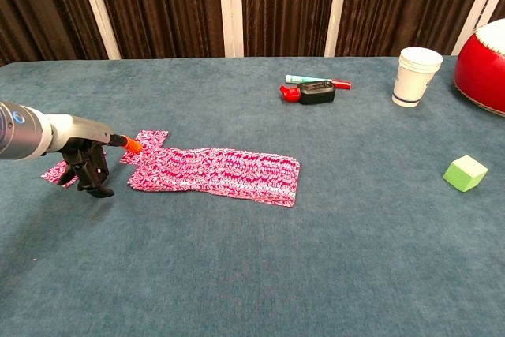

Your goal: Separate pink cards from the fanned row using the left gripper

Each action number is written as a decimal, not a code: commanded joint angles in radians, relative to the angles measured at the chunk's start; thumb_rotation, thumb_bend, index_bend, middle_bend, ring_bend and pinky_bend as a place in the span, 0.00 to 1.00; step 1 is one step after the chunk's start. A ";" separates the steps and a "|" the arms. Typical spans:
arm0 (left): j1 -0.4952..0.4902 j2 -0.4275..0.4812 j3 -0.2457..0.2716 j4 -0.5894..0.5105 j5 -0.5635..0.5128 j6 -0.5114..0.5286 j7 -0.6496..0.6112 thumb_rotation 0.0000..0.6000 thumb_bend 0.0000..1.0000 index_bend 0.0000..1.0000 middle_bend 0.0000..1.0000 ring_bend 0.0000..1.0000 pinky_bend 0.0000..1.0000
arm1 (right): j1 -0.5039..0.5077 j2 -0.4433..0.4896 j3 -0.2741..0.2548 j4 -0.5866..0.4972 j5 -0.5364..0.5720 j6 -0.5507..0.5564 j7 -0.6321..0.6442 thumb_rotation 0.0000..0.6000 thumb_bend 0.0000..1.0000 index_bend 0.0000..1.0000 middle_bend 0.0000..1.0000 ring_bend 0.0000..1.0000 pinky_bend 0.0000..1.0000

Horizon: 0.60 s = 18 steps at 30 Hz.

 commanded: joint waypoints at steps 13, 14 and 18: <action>-0.039 -0.039 -0.013 0.111 -0.087 -0.047 0.056 1.00 0.48 0.05 0.74 0.60 0.68 | -0.006 -0.003 0.001 -0.002 -0.003 0.014 0.001 1.00 0.13 0.07 0.07 0.10 0.07; -0.041 -0.043 -0.013 0.120 -0.093 -0.051 0.060 1.00 0.48 0.05 0.74 0.60 0.68 | -0.007 -0.003 0.002 -0.003 -0.003 0.015 0.003 1.00 0.13 0.07 0.07 0.10 0.07; -0.047 -0.064 -0.010 0.167 -0.118 -0.071 0.077 1.00 0.48 0.05 0.74 0.60 0.68 | -0.007 -0.003 0.000 -0.004 -0.007 0.016 0.001 1.00 0.13 0.07 0.07 0.10 0.07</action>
